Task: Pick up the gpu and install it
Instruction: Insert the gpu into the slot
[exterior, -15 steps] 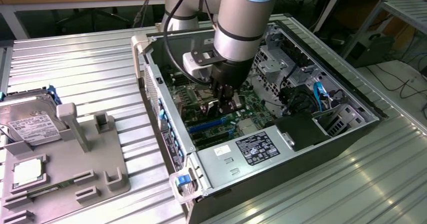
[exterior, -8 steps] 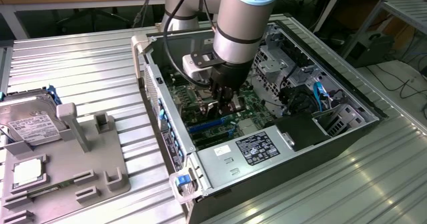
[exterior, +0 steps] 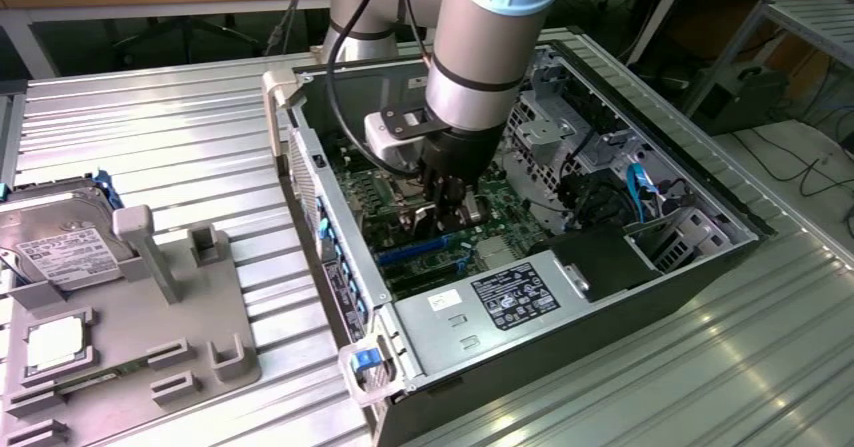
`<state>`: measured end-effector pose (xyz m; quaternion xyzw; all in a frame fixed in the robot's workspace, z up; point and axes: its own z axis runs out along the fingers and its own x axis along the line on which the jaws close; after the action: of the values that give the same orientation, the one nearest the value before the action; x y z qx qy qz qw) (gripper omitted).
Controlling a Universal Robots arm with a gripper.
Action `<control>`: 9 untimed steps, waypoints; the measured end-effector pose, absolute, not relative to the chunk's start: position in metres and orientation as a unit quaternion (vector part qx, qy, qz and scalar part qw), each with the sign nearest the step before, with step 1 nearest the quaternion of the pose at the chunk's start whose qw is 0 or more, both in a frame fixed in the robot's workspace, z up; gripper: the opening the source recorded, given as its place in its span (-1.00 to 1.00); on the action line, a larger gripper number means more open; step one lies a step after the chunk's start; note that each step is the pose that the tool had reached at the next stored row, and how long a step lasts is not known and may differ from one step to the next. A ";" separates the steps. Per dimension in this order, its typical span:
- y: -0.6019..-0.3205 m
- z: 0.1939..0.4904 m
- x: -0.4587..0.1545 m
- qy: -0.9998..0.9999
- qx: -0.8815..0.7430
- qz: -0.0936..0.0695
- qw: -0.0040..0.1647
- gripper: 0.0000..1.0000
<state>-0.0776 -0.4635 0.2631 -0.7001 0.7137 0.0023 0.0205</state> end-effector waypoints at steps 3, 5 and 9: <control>-0.464 0.262 -0.079 0.714 -0.700 0.002 0.021 -0.44; -0.464 0.261 -0.079 0.714 -0.700 0.002 0.021 -0.44; -0.465 0.260 -0.080 0.714 -0.700 0.002 0.021 -0.44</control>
<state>-0.0796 -0.4649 0.2602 -0.7000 0.7138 0.0024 0.0207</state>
